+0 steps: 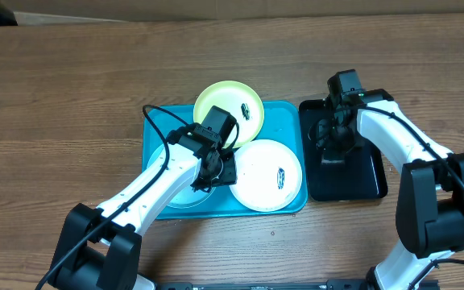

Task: Clean dirty plates on tray and stack at the side
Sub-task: 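Lower the right gripper into the black tray and grasp the green sponge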

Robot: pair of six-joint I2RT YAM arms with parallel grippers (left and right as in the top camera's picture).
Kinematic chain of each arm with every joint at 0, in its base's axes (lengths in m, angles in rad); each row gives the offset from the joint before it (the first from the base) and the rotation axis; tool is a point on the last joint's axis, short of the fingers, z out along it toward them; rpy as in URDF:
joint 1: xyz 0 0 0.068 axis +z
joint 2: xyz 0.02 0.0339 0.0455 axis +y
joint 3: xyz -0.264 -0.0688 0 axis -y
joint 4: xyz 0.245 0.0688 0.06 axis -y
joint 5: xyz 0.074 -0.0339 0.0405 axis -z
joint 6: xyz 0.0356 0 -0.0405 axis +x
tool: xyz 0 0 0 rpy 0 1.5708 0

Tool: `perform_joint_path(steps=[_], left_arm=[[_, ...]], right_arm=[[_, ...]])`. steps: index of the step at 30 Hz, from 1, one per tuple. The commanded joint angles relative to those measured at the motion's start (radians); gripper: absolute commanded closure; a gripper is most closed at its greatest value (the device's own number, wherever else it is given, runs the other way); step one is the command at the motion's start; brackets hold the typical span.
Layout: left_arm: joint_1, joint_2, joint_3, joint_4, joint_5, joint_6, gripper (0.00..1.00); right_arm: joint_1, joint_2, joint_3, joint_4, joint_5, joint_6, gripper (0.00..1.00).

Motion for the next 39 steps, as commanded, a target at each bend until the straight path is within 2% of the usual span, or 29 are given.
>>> perform_joint_path(steps=[1, 4, 12, 13, 18, 19, 26, 39], left_arm=[[-0.007, 0.011, -0.005, 0.003, 0.008, -0.006, 0.53], [-0.007, 0.011, -0.005, 0.003, 0.008, -0.006, 0.53], [-0.007, 0.011, -0.005, 0.005, 0.007, -0.006, 0.52], [-0.007, 0.011, -0.005, 0.005, 0.007, -0.006, 0.52], [-0.007, 0.011, -0.005, 0.007, 0.007, -0.006, 0.52], [-0.007, 0.011, -0.005, 0.007, 0.007, -0.006, 0.52], [-0.007, 0.012, -0.005, 0.007, 0.0, -0.006, 0.56], [-0.007, 0.018, -0.005, 0.056, -0.001, -0.014, 0.62]], right_arm=[[0.003, -0.003, -0.024, 0.018, 0.014, -0.006, 0.46], [0.003, -0.003, -0.025, 0.018, 0.013, -0.005, 0.51], [0.003, -0.003, -0.058, 0.037, 0.014, -0.006, 0.53], [0.003, -0.003, -0.061, 0.042, 0.014, -0.006, 0.57], [0.003, -0.003, -0.047, 0.044, 0.018, -0.006, 0.93], [0.002, -0.003, -0.031, 0.027, 0.018, -0.006, 0.96], [0.0, -0.003, 0.063, -0.096, 0.018, -0.006, 0.96], [-0.022, -0.003, 0.07, -0.107, 0.018, -0.006, 0.96]])
